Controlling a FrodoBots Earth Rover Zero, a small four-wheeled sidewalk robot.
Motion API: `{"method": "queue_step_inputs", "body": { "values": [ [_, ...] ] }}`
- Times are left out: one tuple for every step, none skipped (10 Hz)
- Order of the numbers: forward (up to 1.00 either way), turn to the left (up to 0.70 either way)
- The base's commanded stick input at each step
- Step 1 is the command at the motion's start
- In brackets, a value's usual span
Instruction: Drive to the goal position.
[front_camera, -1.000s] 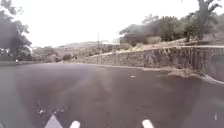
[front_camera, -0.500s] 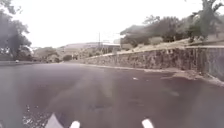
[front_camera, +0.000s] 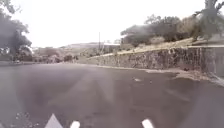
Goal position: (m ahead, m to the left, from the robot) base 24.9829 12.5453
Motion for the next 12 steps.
{"method": "queue_step_inputs", "body": {
  "values": [
    [0.50, 0.00],
    [0.50, 0.00],
    [0.50, 0.00],
    [0.50, 0.00],
    [0.50, -0.04],
    [0.50, -0.29],
    [0.50, -0.50],
    [0.50, -0.50],
    [0.50, -0.40],
    [0.50, -0.05],
    [0.50, 0.00],
    [0.50, 0.00]
  ]
}}
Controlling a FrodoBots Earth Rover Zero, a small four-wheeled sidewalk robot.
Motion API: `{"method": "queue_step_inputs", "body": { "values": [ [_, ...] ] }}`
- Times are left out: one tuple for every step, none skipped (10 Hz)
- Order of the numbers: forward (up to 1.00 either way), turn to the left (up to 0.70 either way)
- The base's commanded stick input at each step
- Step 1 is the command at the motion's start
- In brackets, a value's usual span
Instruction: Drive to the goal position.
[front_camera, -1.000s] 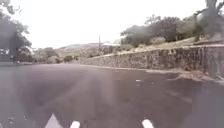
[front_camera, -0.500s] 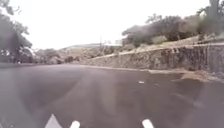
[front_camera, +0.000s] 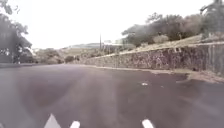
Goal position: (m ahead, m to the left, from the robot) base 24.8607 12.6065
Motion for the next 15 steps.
{"method": "queue_step_inputs", "body": {
  "values": [
    [0.50, 0.00],
    [0.50, 0.00],
    [0.50, 0.00],
    [0.50, 0.00],
    [0.50, 0.00],
    [0.50, 0.00],
    [0.50, 0.00],
    [0.50, 0.00],
    [0.50, 0.00],
    [0.50, 0.00],
    [0.50, 0.00],
    [0.50, 0.00],
    [0.50, 0.00],
    [0.50, 0.00],
    [0.50, 0.00]
  ]
}}
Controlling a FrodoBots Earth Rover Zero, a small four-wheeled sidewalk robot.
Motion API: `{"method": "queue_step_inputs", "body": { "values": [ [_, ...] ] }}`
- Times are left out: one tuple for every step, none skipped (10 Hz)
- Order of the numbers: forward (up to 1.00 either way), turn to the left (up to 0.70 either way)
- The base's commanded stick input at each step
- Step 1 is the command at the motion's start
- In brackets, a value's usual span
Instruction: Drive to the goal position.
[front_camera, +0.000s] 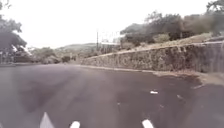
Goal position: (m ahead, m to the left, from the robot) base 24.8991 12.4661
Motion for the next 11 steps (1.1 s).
{"method": "queue_step_inputs", "body": {
  "values": [
    [0.50, 0.00],
    [0.50, 0.00],
    [0.50, 0.00],
    [0.50, 0.00],
    [0.50, 0.00],
    [0.50, 0.00],
    [0.50, 0.00],
    [0.50, 0.00],
    [0.50, 0.00],
    [0.50, 0.00],
    [0.50, 0.00]
  ]
}}
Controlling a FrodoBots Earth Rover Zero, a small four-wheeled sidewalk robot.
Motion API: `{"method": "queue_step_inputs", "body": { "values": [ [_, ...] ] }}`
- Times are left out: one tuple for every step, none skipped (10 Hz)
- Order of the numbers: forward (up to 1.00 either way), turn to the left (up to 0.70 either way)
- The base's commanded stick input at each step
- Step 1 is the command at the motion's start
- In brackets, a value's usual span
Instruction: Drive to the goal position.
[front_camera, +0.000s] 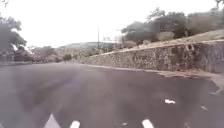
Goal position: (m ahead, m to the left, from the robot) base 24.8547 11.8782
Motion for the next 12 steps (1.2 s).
{"method": "queue_step_inputs", "body": {
  "values": [
    [0.50, 0.00],
    [0.50, 0.00],
    [0.50, 0.00],
    [0.50, 0.00],
    [0.50, 0.00],
    [0.50, 0.00],
    [0.50, 0.00],
    [0.50, 0.00],
    [0.50, 0.00],
    [0.50, 0.00],
    [0.50, 0.00],
    [0.50, 0.00]
  ]
}}
